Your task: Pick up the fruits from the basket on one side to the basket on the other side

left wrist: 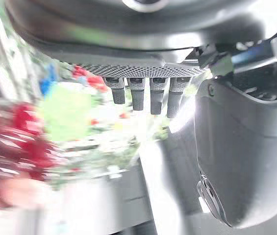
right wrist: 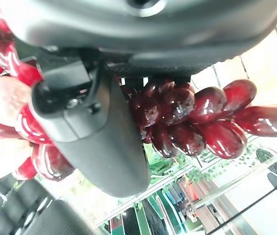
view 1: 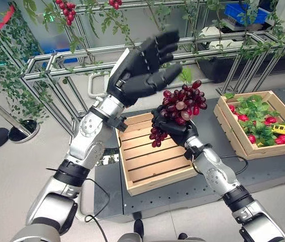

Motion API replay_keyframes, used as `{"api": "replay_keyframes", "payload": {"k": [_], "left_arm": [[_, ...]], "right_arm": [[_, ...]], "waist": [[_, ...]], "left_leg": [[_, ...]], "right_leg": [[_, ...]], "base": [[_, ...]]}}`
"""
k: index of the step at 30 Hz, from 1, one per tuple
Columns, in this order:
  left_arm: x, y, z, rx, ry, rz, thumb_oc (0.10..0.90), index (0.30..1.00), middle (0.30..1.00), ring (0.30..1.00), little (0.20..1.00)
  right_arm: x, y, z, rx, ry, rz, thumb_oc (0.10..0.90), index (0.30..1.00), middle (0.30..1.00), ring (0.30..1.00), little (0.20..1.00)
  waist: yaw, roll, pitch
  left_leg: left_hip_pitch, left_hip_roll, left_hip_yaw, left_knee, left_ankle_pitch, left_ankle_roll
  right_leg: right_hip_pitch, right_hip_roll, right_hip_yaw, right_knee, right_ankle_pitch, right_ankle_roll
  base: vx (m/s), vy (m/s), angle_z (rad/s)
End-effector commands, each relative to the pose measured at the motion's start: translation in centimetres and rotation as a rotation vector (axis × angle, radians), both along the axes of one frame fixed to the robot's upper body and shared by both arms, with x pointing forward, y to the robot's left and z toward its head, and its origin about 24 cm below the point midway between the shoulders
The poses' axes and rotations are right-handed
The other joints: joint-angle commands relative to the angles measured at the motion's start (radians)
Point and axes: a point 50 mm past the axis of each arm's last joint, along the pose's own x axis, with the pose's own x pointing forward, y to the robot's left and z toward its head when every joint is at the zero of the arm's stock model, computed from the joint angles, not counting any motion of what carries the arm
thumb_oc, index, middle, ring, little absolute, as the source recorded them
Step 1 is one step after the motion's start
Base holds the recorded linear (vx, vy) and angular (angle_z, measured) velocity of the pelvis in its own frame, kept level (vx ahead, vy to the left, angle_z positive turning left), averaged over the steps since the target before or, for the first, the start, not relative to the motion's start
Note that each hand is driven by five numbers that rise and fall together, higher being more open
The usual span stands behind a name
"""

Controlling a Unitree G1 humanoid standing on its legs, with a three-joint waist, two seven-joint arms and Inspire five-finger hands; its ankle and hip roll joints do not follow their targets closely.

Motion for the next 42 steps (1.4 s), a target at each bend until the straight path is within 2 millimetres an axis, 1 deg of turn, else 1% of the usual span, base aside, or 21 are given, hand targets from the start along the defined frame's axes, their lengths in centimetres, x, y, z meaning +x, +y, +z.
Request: {"api": "replay_keyframes", "payload": {"k": [1,6,9,10,13,14,15,17,20,22,26,28,29,30,31,32,33,35,37,40,42], "left_arm": [[-0.9,1.9,2.7,-0.127,-0.192,0.079,0.8,0.9,0.9,0.9,0.9],[-1.1,3.0,1.9,-0.058,-0.177,0.191,0.8,0.9,0.9,0.9,0.9],[-1.3,3.9,-2.4,0.058,-0.03,0.27,0.8,0.9,0.9,0.9,0.9],[-1.3,3.9,-2.4,0.058,-0.029,0.27,0.8,0.9,0.9,0.9,0.9],[-2.3,6.1,-10.5,0.164,0.38,0.317,0.8,0.9,0.9,0.9,0.9],[-3.0,6.4,-11.9,0.171,0.426,0.306,0.8,0.9,0.9,0.9,0.9],[-4.4,6.7,-15.4,0.193,0.614,0.304,0.8,0.9,0.9,0.9,0.9],[-5.7,7.1,-18.0,0.169,0.757,0.332,0.8,0.9,0.9,0.9,0.9],[-6.6,7.8,-19.5,0.052,0.867,0.373,0.8,0.9,0.9,0.9,0.9],[-7.1,8.3,-20.1,-0.022,0.894,0.431,0.8,0.9,0.9,0.9,0.9],[-7.1,7.5,-19.8,-0.224,0.87,0.373,0.8,0.9,0.9,0.9,0.9],[-6.6,7.1,-18.4,-0.289,0.775,0.338,0.8,0.9,0.9,0.9,0.9],[-6.5,7.2,-17.4,-0.316,0.705,0.337,0.8,0.9,0.9,0.9,0.9],[-6.4,7.5,-16.6,-0.342,0.644,0.355,0.8,0.9,0.9,0.9,0.9],[-6.4,7.5,-16.2,-0.357,0.611,0.37,0.8,0.9,0.9,0.9,0.9],[-6.1,7.5,-15.6,-0.374,0.579,0.376,0.8,0.9,0.9,0.9,0.9],[-5.5,7.3,-15.4,-0.375,0.556,0.363,0.8,0.9,0.9,0.9,0.9],[-3.7,6.5,-14.3,-0.349,0.512,0.365,0.8,0.9,0.9,0.9,0.9],[-2.5,5.7,-12.6,-0.326,0.463,0.354,0.8,0.9,0.9,0.9,0.9],[-2.7,6.0,-12.5,-0.3,0.433,0.359,0.8,0.9,0.9,0.9,0.9],[-3.5,6.5,-12.8,-0.274,0.431,0.361,0.8,0.9,0.9,0.9,0.9]], "right_arm": [[0.3,-0.3,3.8,0.135,-0.199,-0.03,0.4,0.3,0.3,0.3,0.3],[-0.2,-1.6,3.9,0.119,-0.246,-0.082,0.4,0.3,0.3,0.3,0.3],[-1.3,-2.9,3.6,0.11,-0.291,-0.13,0.4,0.3,0.3,0.3,0.3],[-1.3,-2.9,3.5,0.109,-0.29,-0.13,0.4,0.3,0.3,0.3,0.3],[-3.4,-5.2,2.7,0.063,-0.32,-0.203,0.4,0.3,0.3,0.3,0.3],[-3.9,-5.8,2.6,0.05,-0.326,-0.218,0.4,0.3,0.3,0.3,0.3],[-4.7,-7.2,2.5,0.038,-0.333,-0.247,0.4,0.3,0.3,0.3,0.3],[-5.1,-8.0,2.6,0.035,-0.341,-0.263,0.4,0.3,0.3,0.3,0.3],[-5.4,-8.8,2.9,0.036,-0.366,-0.269,0.4,0.3,0.3,0.3,0.3],[-5.5,-9.0,3.1,0.036,-0.38,-0.263,0.4,0.3,0.3,0.3,0.3],[-5.2,-9.3,3.7,0.02,-0.387,-0.274,0.4,0.3,0.3,0.3,0.3],[-4.5,-9.6,4.7,0.012,-0.414,-0.268,0.4,0.3,0.3,0.3,0.3],[-4.2,-9.6,5.4,0.013,-0.445,-0.253,0.4,0.3,0.3,0.3,0.3],[-4.2,-9.6,5.8,0.015,-0.471,-0.231,0.4,0.3,0.3,0.3,0.3],[-4.3,-9.5,5.8,0.021,-0.483,-0.218,0.4,0.3,0.3,0.3,0.3],[-4.2,-8.9,5.7,0.031,-0.502,-0.205,0.4,0.3,0.3,0.3,0.3],[-4.0,-8.4,5.7,0.037,-0.513,-0.212,0.4,0.3,0.3,0.3,0.3],[-3.4,-7.8,6.2,0.075,-0.525,-0.234,0.4,0.3,0.3,0.3,0.3],[-2.8,-7.6,7.0,0.093,-0.536,-0.255,0.4,0.3,0.3,0.3,0.3],[-2.7,-7.6,7.0,0.104,-0.526,-0.259,0.4,0.3,0.3,0.3,0.3],[-3.2,-7.8,6.2,0.106,-0.52,-0.265,0.4,0.3,0.3,0.3,0.3]], "waist": [[0.009,-0.022,-0.161],[0.013,-0.022,-0.161],[0.019,-0.023,-0.153],[0.019,-0.023,-0.155],[0.022,-0.024,-0.141],[0.022,-0.024,-0.14],[0.021,-0.024,-0.13],[0.018,-0.026,-0.117],[0.017,-0.027,-0.097],[0.018,-0.03,-0.082],[0.031,-0.046,-0.055],[0.048,-0.07,-0.037],[0.057,-0.081,-0.025],[0.064,-0.082,-0.018],[0.067,-0.072,-0.013],[0.065,-0.059,-0.005],[0.044,-0.05,-0.007],[0.032,-0.035,-0.003],[0.03,-0.04,0.0],[0.028,-0.034,-0.012],[0.028,-0.032,-0.026]], "left_leg": [[0.078,0.066,0.02,0.002,-0.15,-0.056],[0.076,0.066,0.019,0.002,-0.151,-0.054],[0.076,0.066,0.018,0.002,-0.153,-0.051],[0.076,0.066,0.019,0.002,-0.153,-0.051],[0.084,0.062,0.022,0.002,-0.159,-0.04],[0.086,0.062,0.025,0.002,-0.16,-0.038],[0.094,0.064,0.035,0.002,-0.161,-0.035],[0.098,0.069,0.044,0.002,-0.157,-0.031],[0.103,0.084,0.048,0.002,-0.149,-0.033],[0.099,0.096,0.041,0.002,-0.138,-0.039],[0.061,0.085,0.001,0.002,-0.102,-0.057],[0.024,0.042,-0.04,0.178,-0.141,-0.05],[-0.022,0.01,-0.071,0.386,-0.185,-0.039],[-0.054,-0.031,-0.106,0.51,-0.23,-0.013],[-0.069,-0.064,-0.148,0.499,-0.224,0.001],[-0.029,-0.083,-0.164,0.39,-0.263,0.018],[0.015,-0.066,-0.117,0.308,-0.295,0.028],[0.058,-0.072,-0.147,0.171,-0.267,0.032],[0.05,-0.08,-0.164,0.144,-0.256,0.029],[0.066,-0.09,-0.174,0.108,-0.261,0.039],[0.083,-0.098,-0.146,0.088,-0.273,0.052]], "right_leg": [[0.0,-0.063,0.025,0.0,-0.023,-0.02],[-0.003,-0.062,0.026,0.0,-0.022,-0.017],[-0.008,-0.063,0.025,0.0,-0.02,-0.014],[-0.008,-0.063,0.025,0.0,-0.02,-0.013],[-0.008,-0.058,0.035,0.0,-0.018,-0.012],[-0.009,-0.057,0.038,0.0,-0.017,-0.012],[-0.006,-0.054,0.041,0.0,-0.015,-0.013],[-0.004,-0.048,0.039,0.0,-0.012,-0.018],[-0.009,-0.03,0.035,0.042,-0.04,-0.038],[-0.026,-0.01,0.039,0.081,-0.068,-0.059],[-0.019,0.009,0.05,0.036,-0.04,-0.071],[-0.027,-0.007,0.082,0.018,-0.018,-0.071],[-0.04,-0.018,0.108,0.02,-0.006,-0.074],[-0.063,-0.02,0.128,0.041,-0.002,-0.08],[-0.081,-0.01,0.14,0.068,-0.004,-0.084],[-0.111,0.001,0.153,0.12,-0.012,-0.077],[-0.133,0.007,0.156,0.147,-0.019,-0.071],[-0.161,0.013,0.15,0.165,-0.017,-0.054],[-0.169,0.006,0.153,0.145,-0.001,-0.037],[-0.179,-0.003,0.17,0.109,0.027,-0.016],[-0.169,-0.014,0.175,0.04,0.071,0.0]], "base": [[0.0,0.0,0.0],[0.0,0.0,0.0],[0.0,0.0,0.0],[0.0,-0.019,-0.05],[0.02,-0.031,-0.05],[0.02,-0.065,-0.08],[0.0,-0.063,-0.1],[-0.01,-0.097,-0.15],[-0.03,-0.137,-0.13],[-0.07,-0.192,-0.03],[-0.17,-0.111,0.01],[-0.27,-0.008,-0.06],[-0.3,0.119,-0.39],[-0.36,0.18,-0.72],[-0.33,0.214,-0.93],[-0.29,0.207,-1.09],[-0.27,0.214,-0.91],[-0.3,0.158,-0.18],[-0.25,0.083,0.19],[-0.2,0.13,0.04],[-0.22,0.154,-0.08]]}}
